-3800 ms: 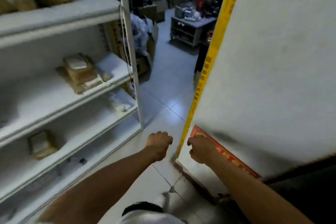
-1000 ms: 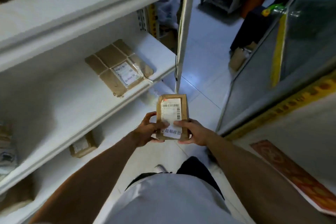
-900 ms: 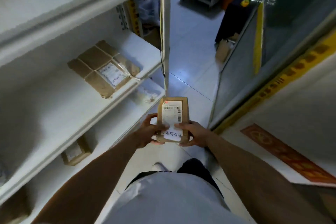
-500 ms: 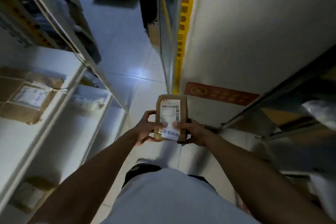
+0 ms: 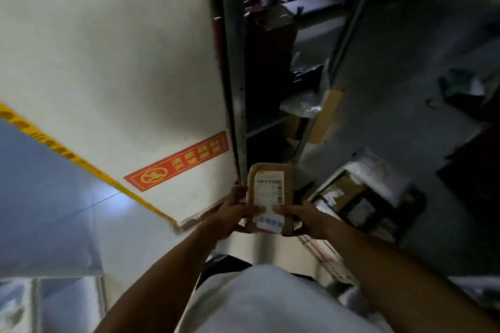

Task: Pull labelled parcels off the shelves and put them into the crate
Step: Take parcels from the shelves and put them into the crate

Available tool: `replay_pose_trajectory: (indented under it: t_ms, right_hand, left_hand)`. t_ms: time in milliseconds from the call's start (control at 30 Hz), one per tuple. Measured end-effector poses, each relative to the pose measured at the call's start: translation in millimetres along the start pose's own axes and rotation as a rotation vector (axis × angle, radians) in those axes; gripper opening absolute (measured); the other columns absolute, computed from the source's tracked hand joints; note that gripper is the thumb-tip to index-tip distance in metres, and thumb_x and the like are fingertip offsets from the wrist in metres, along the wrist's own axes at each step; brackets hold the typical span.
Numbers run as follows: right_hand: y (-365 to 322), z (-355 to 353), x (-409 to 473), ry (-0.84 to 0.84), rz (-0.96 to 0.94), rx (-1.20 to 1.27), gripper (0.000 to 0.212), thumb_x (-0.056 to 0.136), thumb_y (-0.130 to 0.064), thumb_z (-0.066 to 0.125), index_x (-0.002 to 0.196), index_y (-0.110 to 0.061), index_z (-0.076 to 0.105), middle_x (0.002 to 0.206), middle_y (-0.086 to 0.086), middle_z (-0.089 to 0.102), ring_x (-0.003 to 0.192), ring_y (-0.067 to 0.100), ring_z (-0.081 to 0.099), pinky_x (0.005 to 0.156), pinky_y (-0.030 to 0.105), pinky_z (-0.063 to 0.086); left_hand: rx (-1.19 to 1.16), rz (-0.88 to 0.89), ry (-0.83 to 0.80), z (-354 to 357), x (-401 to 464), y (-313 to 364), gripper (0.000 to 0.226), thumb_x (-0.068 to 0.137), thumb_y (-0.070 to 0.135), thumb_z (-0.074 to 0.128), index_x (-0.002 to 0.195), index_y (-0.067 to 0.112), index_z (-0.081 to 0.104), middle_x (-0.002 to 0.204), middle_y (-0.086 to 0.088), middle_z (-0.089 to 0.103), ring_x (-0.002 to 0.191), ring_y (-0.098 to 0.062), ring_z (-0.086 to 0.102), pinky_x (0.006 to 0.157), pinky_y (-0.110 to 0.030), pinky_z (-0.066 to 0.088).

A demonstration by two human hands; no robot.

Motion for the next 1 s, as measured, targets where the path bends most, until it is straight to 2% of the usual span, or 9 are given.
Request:
replay_pose_trajectory:
  t_ms: [133, 300, 400, 533, 633, 733, 800, 900, 1000]
  right_hand:
    - [14.8, -61.8, -12.4, 0.133, -0.002, 0.187, 0.04, 0.082, -0.023, 0.082, 0.12, -0.018, 0.068, 0.107, 0.004, 0.076, 0.101, 0.02, 0.071, 0.072, 0.038, 0.061]
    - [40.3, -124.0, -16.2, 0.294, 0.025, 0.378, 0.045, 0.08, -0.031, 0.083, 0.121, -0.021, 0.068, 0.105, 0.003, 0.077, 0.105, 0.023, 0.07, 0.085, 0.045, 0.061]
    - [42.8, -155.5, -17.8, 0.392, 0.02, 0.511, 0.039, 0.082, -0.026, 0.082, 0.118, -0.021, 0.069, 0.099, 0.002, 0.077, 0.094, 0.02, 0.07, 0.069, 0.034, 0.058]
    - [46.2, -195.9, -12.5, 0.508, 0.028, 0.652, 0.067, 0.062, -0.037, 0.092, 0.122, -0.022, 0.066, 0.11, 0.009, 0.075, 0.103, 0.029, 0.07, 0.079, 0.043, 0.06]
    - [52.4, -218.6, -6.9, 0.58, 0.016, 0.724, 0.084, 0.05, -0.045, 0.094, 0.125, -0.02, 0.067, 0.112, 0.007, 0.076, 0.105, 0.028, 0.072, 0.093, 0.048, 0.057]
    - [63.1, -231.8, -6.4, 0.617, 0.042, 0.822, 0.094, 0.043, -0.052, 0.097, 0.127, -0.026, 0.066, 0.117, -0.002, 0.074, 0.112, 0.023, 0.067, 0.102, 0.05, 0.051]
    - [69.4, -240.1, -2.8, 0.615, 0.044, 0.859, 0.094, 0.042, -0.051, 0.098, 0.127, -0.026, 0.066, 0.118, -0.002, 0.074, 0.112, 0.025, 0.067, 0.101, 0.05, 0.052]
    - [85.4, -254.3, 1.8, 0.62, 0.062, 0.918, 0.098, 0.038, -0.047, 0.1, 0.127, -0.024, 0.065, 0.115, 0.002, 0.075, 0.111, 0.029, 0.069, 0.101, 0.053, 0.051]
    - [100.5, -265.2, 8.5, 0.579, 0.097, 0.925, 0.085, 0.053, -0.04, 0.095, 0.13, -0.025, 0.063, 0.113, 0.001, 0.076, 0.107, 0.027, 0.071, 0.096, 0.053, 0.055]
  left_hand:
    - [0.16, -0.045, -0.135, 58.9, 47.9, 24.9, 0.077, 0.078, 0.01, 0.083, 0.135, 0.034, 0.038, 0.126, -0.011, 0.061, 0.108, -0.035, 0.068, 0.081, -0.063, 0.058]
    - [0.322, -0.124, -0.294, 124.0, 106.8, 48.5, 0.075, 0.076, 0.011, 0.084, 0.133, 0.034, 0.042, 0.126, -0.013, 0.06, 0.102, -0.035, 0.071, 0.08, -0.061, 0.059]
    - [0.411, -0.178, -0.392, 163.9, 145.8, 61.1, 0.067, 0.077, 0.01, 0.083, 0.127, 0.035, 0.047, 0.123, -0.014, 0.063, 0.1, -0.035, 0.072, 0.078, -0.058, 0.06]
    - [0.563, -0.225, -0.557, 222.6, 183.0, 78.1, 0.047, 0.085, 0.004, 0.075, 0.115, 0.033, 0.054, 0.105, -0.007, 0.071, 0.092, -0.031, 0.073, 0.07, -0.048, 0.061]
    - [0.641, -0.275, -0.611, 252.4, 218.3, 79.1, 0.058, 0.077, 0.002, 0.082, 0.124, 0.021, 0.053, 0.111, -0.014, 0.072, 0.089, -0.034, 0.074, 0.06, -0.047, 0.061]
    - [0.774, -0.358, -0.686, 271.9, 246.1, 66.3, 0.086, 0.058, 0.015, 0.096, 0.131, 0.018, 0.051, 0.125, -0.017, 0.067, 0.101, -0.039, 0.072, 0.073, -0.065, 0.058]
    - [0.817, -0.397, -0.686, 281.2, 259.2, 61.8, 0.082, 0.059, 0.013, 0.095, 0.127, 0.023, 0.049, 0.121, -0.012, 0.07, 0.105, -0.039, 0.07, 0.079, -0.069, 0.054]
    - [0.861, -0.428, -0.683, 301.0, 269.3, 59.1, 0.074, 0.069, 0.004, 0.088, 0.126, 0.024, 0.047, 0.114, -0.009, 0.073, 0.106, -0.034, 0.069, 0.082, -0.067, 0.055]
    - [0.903, -0.46, -0.665, 311.8, 280.0, 42.6, 0.074, 0.07, 0.006, 0.088, 0.128, 0.024, 0.046, 0.116, -0.006, 0.072, 0.108, -0.03, 0.067, 0.082, -0.061, 0.058]
Point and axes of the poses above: each hand's wrist, its own x-axis towards the middle knuckle, its own z-axis out of the palm, y = z × x, the point moved 10 cm from there along x, towards the middle knuckle
